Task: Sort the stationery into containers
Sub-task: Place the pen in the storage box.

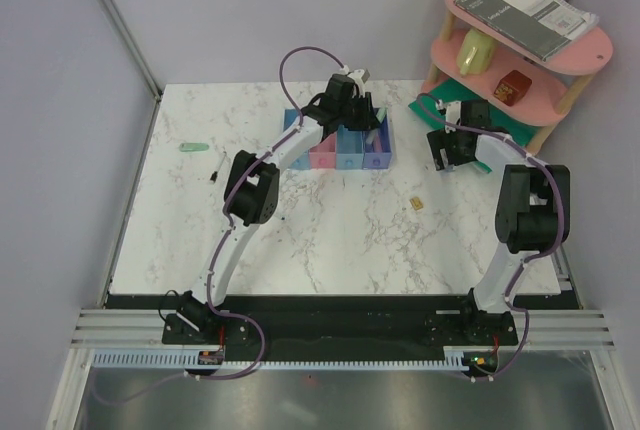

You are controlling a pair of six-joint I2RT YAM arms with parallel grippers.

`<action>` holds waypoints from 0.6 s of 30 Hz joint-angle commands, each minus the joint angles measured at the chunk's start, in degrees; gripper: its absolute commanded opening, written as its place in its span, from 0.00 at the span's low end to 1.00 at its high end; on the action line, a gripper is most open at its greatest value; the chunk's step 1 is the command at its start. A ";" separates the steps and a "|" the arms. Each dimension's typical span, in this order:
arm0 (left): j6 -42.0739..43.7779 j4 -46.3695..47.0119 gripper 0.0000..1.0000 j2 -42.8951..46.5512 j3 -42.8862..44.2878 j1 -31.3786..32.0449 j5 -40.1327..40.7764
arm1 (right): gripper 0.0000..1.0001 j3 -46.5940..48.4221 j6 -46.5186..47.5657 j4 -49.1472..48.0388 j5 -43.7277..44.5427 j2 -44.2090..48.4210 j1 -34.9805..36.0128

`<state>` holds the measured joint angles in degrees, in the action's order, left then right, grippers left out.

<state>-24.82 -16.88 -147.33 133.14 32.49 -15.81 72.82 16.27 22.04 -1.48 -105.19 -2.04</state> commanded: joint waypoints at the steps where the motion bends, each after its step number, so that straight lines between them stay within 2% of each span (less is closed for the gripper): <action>1: -1.55 2.47 0.27 -1.03 2.04 -0.41 0.70 | 0.91 4.43 -0.71 -0.86 -0.63 -3.00 0.02; 4: -1.37 2.65 0.38 -0.77 1.95 -0.59 -0.18 | 0.90 5.66 -0.72 -1.12 -0.29 -4.50 0.02; 8: -1.20 2.82 0.43 -0.16 1.51 -0.76 -1.41 | 0.90 6.72 -0.45 -1.56 0.24 -5.64 0.02; 11: -0.93 2.91 0.51 0.81 0.28 -0.76 -3.52 | 0.90 7.51 -0.37 -1.92 0.77 -6.17 0.02; 15: 0.12 3.09 0.53 2.83 -2.00 -0.76 -6.33 | 0.88 8.22 -0.54 -2.09 1.04 -6.44 0.02; 18: 2.75 3.00 0.53 4.94 -4.20 -0.76 -7.21 | 0.82 8.31 -0.80 -2.27 1.12 -6.43 0.02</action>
<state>-25.10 -13.72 -146.87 131.39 32.08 -20.23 78.46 15.77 21.91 -1.65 -111.28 -1.63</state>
